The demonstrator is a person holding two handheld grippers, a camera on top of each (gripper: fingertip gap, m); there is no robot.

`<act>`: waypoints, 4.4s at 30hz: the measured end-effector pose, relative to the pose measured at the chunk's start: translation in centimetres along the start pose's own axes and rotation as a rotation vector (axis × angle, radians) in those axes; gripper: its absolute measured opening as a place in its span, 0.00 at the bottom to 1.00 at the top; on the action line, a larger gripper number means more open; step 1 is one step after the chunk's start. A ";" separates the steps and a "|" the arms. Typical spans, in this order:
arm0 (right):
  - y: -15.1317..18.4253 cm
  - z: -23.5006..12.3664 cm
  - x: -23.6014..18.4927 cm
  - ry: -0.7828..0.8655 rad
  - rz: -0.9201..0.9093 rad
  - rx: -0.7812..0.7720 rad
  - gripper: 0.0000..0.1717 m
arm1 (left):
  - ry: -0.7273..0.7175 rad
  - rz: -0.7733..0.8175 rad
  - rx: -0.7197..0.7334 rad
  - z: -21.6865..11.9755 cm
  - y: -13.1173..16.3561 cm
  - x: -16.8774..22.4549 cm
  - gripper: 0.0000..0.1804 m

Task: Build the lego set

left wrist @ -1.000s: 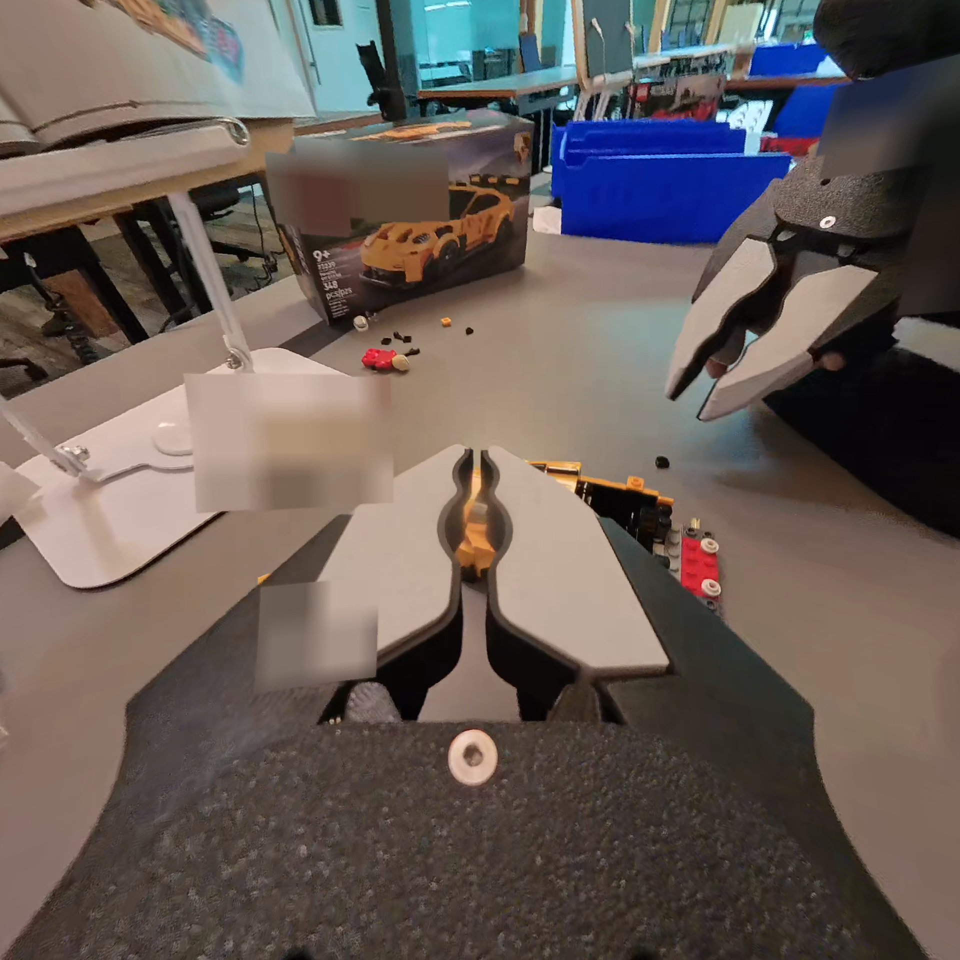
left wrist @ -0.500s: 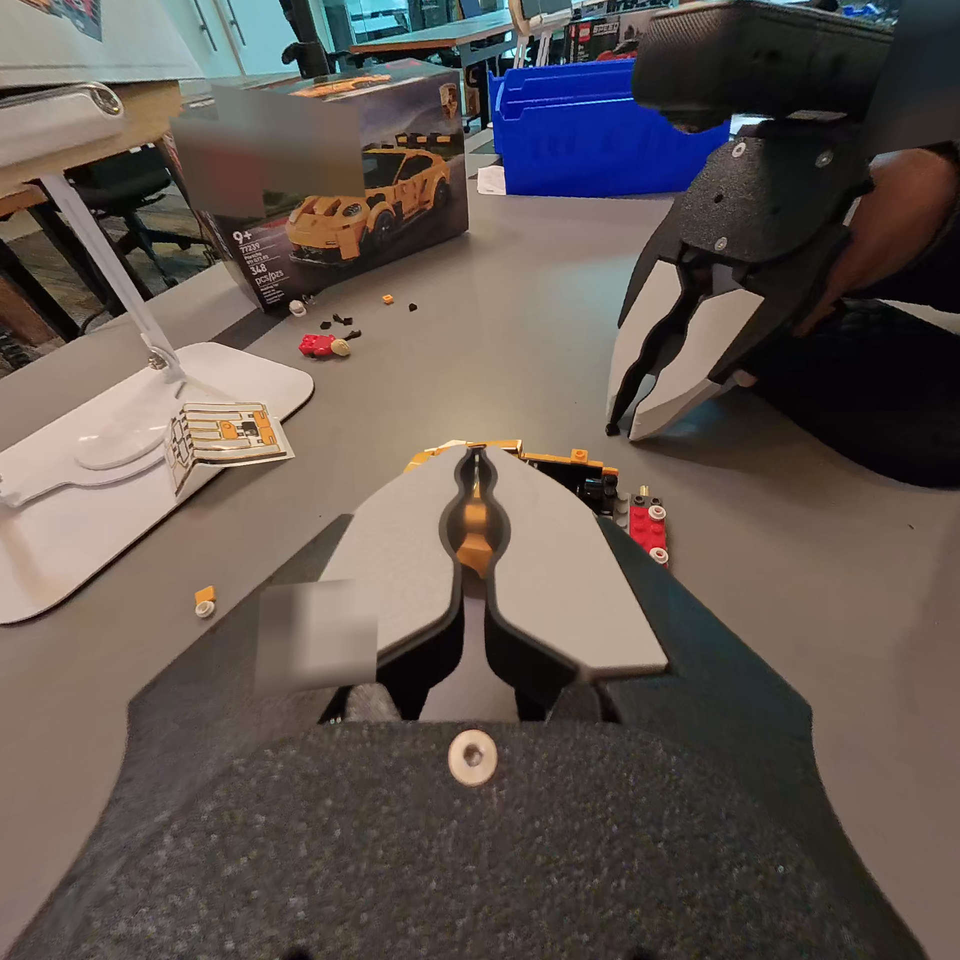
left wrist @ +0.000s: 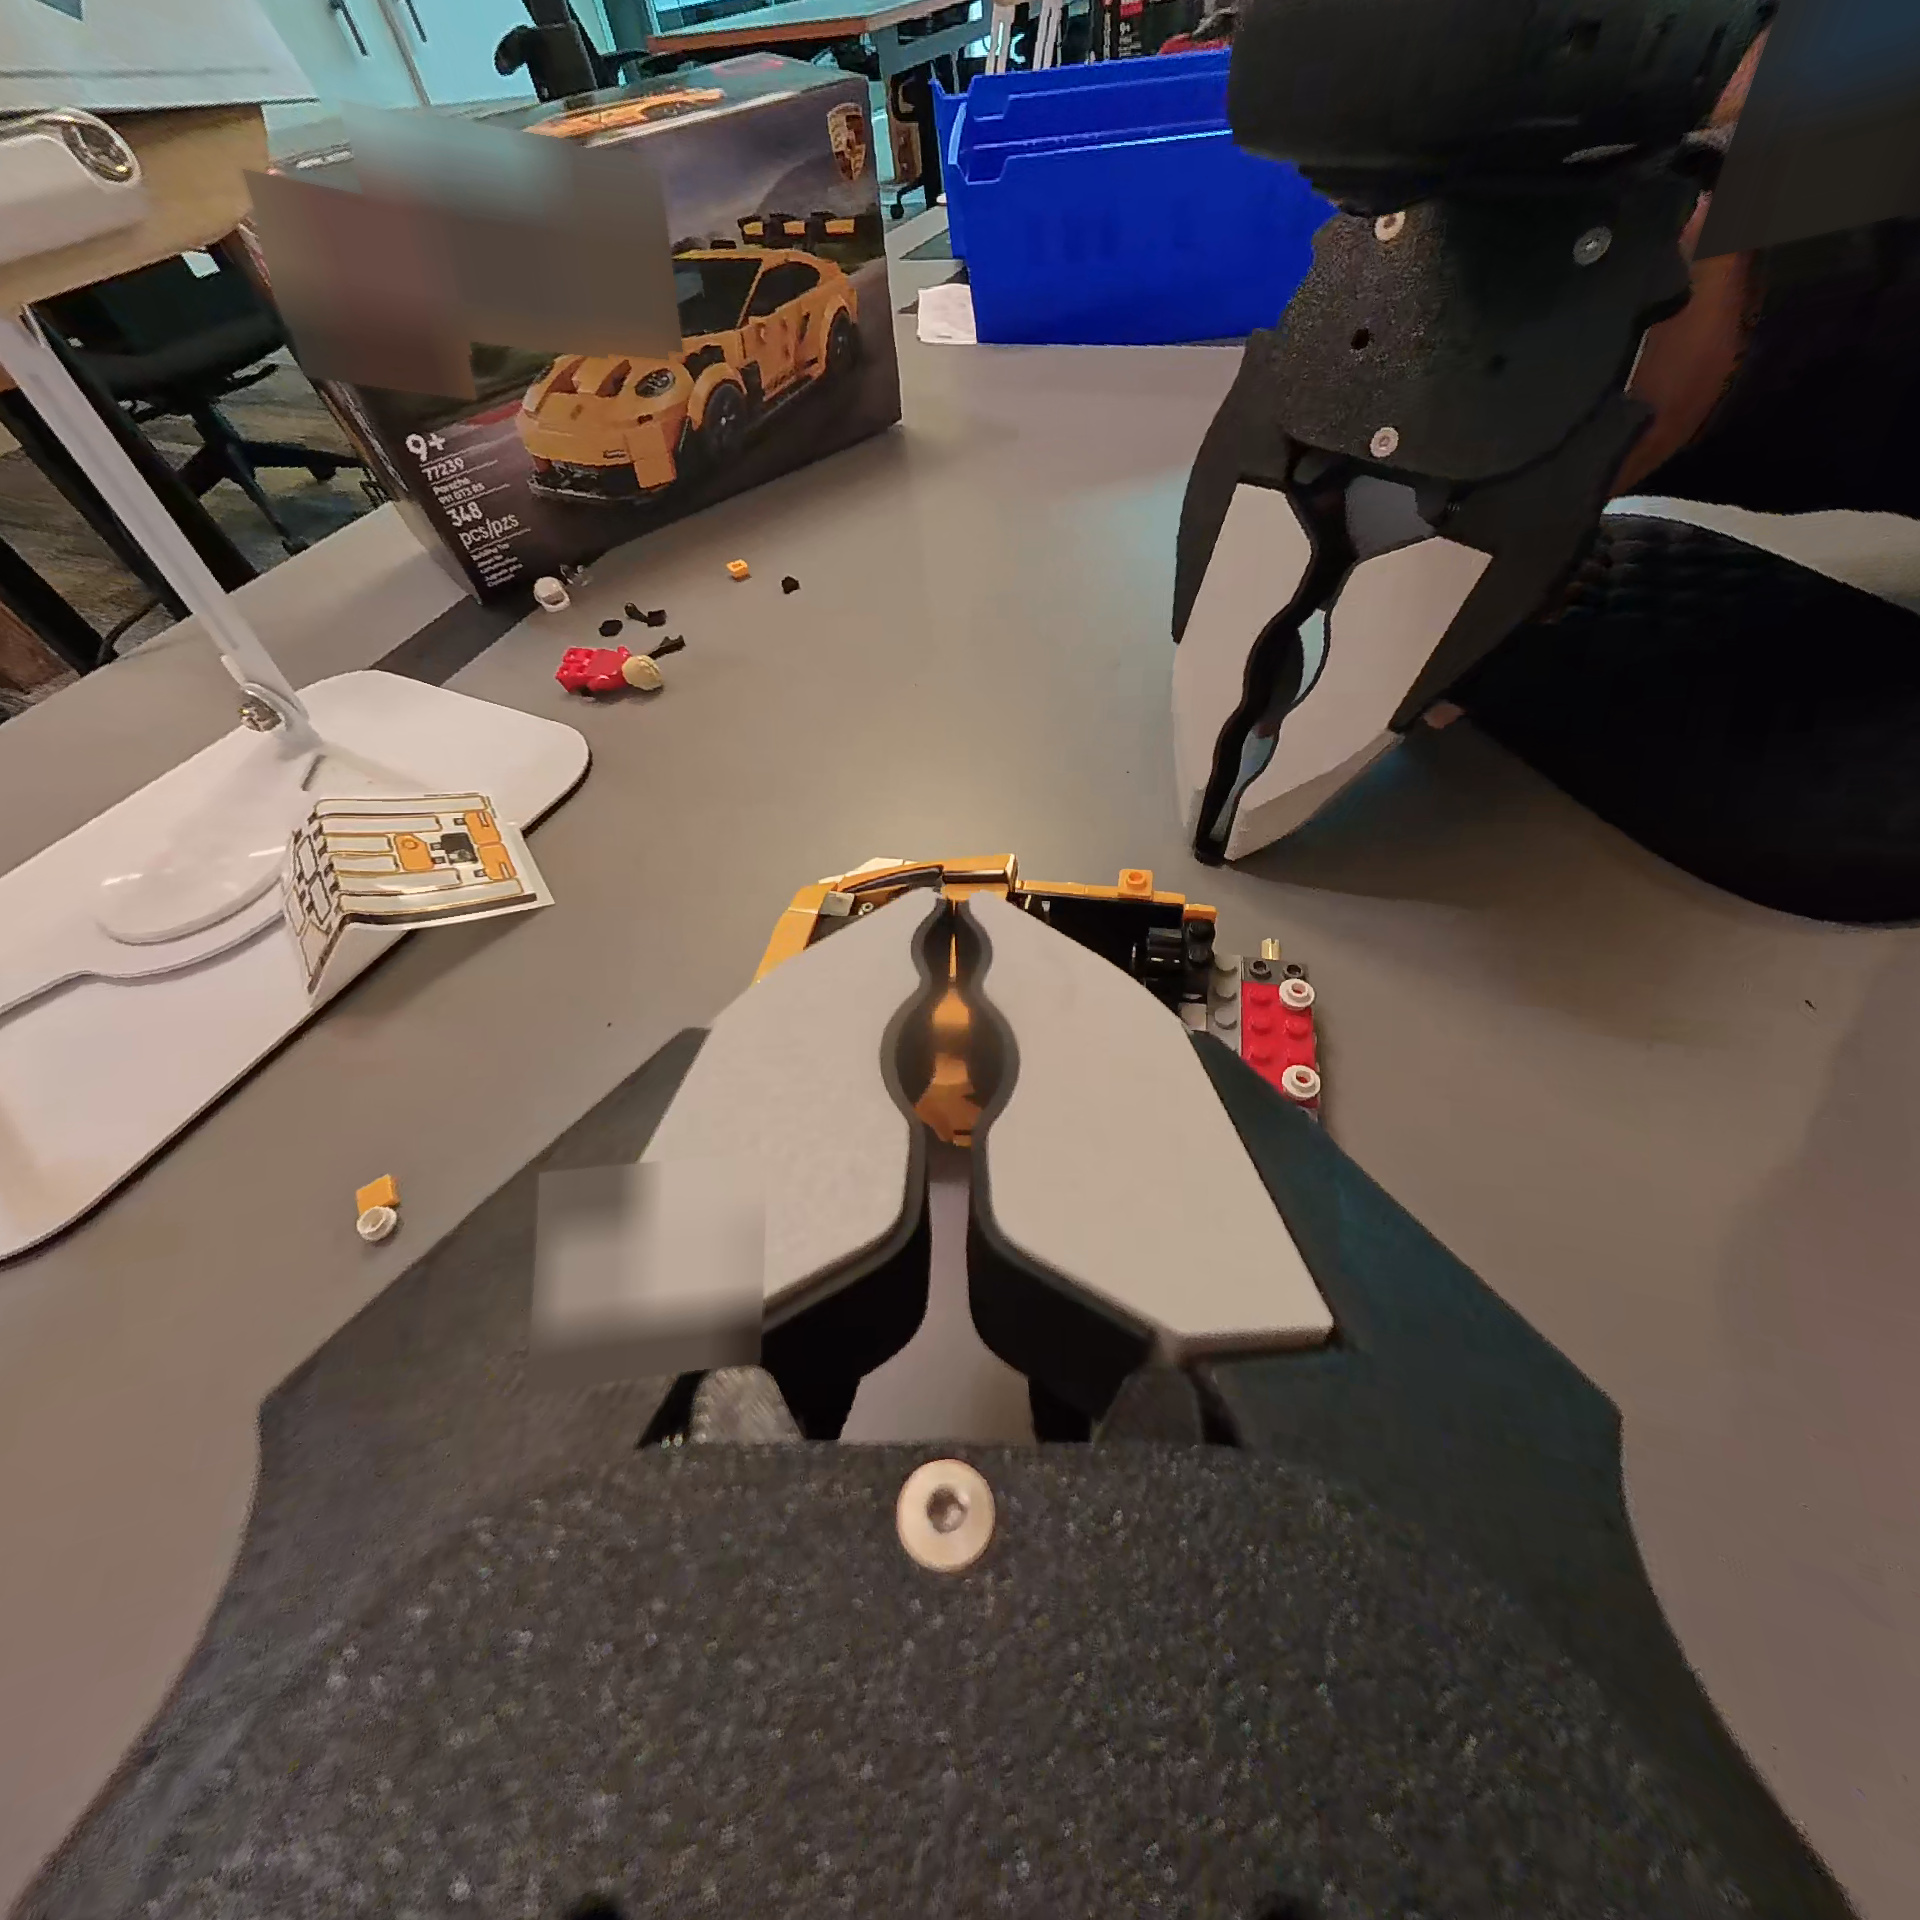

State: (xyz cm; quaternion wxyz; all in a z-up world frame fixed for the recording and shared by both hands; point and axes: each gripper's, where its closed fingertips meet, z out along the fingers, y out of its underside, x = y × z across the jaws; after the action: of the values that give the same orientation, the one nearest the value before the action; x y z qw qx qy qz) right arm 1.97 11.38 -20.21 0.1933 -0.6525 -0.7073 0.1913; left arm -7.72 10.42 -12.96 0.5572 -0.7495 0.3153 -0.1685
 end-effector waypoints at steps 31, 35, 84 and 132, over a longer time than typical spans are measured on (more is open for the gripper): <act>0.6 -0.4 -2.0 -0.188 -0.223 -0.078 0.15 | 0.049 0.032 -0.045 0.4 0.8 1.1 0.00; 0.1 -0.6 -1.6 -0.148 -0.218 -0.080 0.13 | 0.052 0.042 -0.054 0.4 1.0 1.2 0.00; 2.1 -2.1 0.3 0.025 0.252 0.004 0.13 | 0.120 0.054 -0.082 0.7 1.6 2.7 0.00; 1.5 -3.7 -0.5 -0.152 -0.318 -0.046 0.06 | 0.153 0.061 -0.116 0.8 2.2 3.2 0.01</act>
State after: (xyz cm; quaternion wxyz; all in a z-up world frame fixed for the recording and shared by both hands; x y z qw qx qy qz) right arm 5.22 11.04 -17.91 0.1519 -0.5203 -0.8184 0.1908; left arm -5.43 8.48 -15.59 0.4919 -0.7555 0.3890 -0.1896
